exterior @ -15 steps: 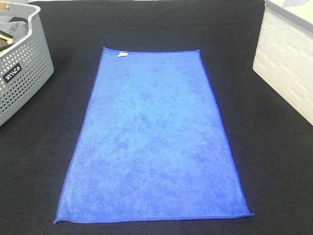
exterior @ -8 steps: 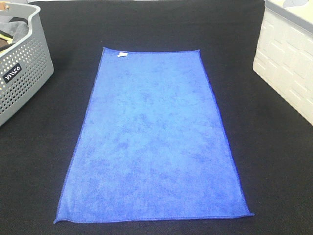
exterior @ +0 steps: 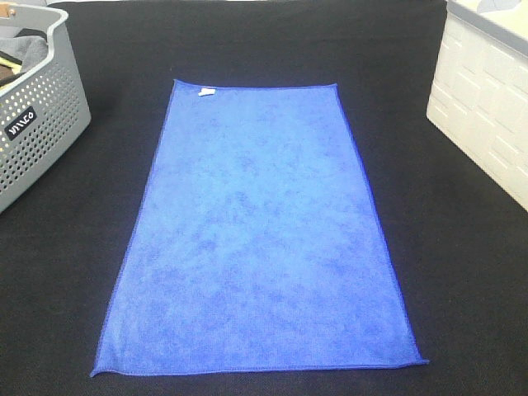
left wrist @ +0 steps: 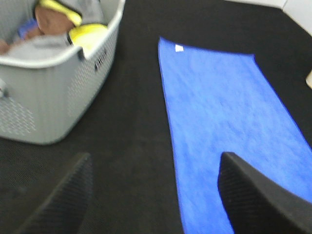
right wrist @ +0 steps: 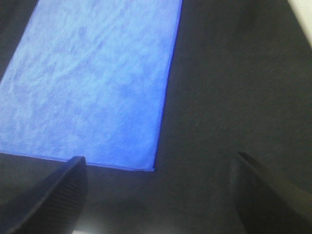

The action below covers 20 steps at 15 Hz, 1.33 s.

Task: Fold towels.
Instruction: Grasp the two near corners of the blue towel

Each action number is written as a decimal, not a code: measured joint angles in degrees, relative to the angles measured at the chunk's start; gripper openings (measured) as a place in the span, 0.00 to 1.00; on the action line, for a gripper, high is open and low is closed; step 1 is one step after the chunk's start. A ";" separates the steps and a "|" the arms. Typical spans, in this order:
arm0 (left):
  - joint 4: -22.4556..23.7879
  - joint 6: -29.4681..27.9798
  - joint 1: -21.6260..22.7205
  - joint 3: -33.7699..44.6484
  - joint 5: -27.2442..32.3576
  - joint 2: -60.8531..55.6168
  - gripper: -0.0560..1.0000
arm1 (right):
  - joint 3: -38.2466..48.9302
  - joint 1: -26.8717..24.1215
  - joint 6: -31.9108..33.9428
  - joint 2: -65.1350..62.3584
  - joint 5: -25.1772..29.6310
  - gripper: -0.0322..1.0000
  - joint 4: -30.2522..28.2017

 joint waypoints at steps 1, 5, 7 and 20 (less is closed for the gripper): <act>-2.18 -0.17 0.00 0.00 0.00 3.67 0.71 | -0.34 0.00 0.00 4.41 -0.34 0.76 1.26; -13.75 4.81 0.00 0.00 -0.11 24.47 0.71 | -0.63 0.00 0.00 20.97 -2.29 0.76 2.58; -16.90 7.45 0.00 0.00 -0.34 29.91 0.71 | -0.69 0.00 0.00 24.41 -3.78 0.76 2.69; -57.12 50.94 0.00 0.00 -9.85 77.75 0.71 | -0.92 0.00 -22.00 61.36 -12.66 0.76 27.85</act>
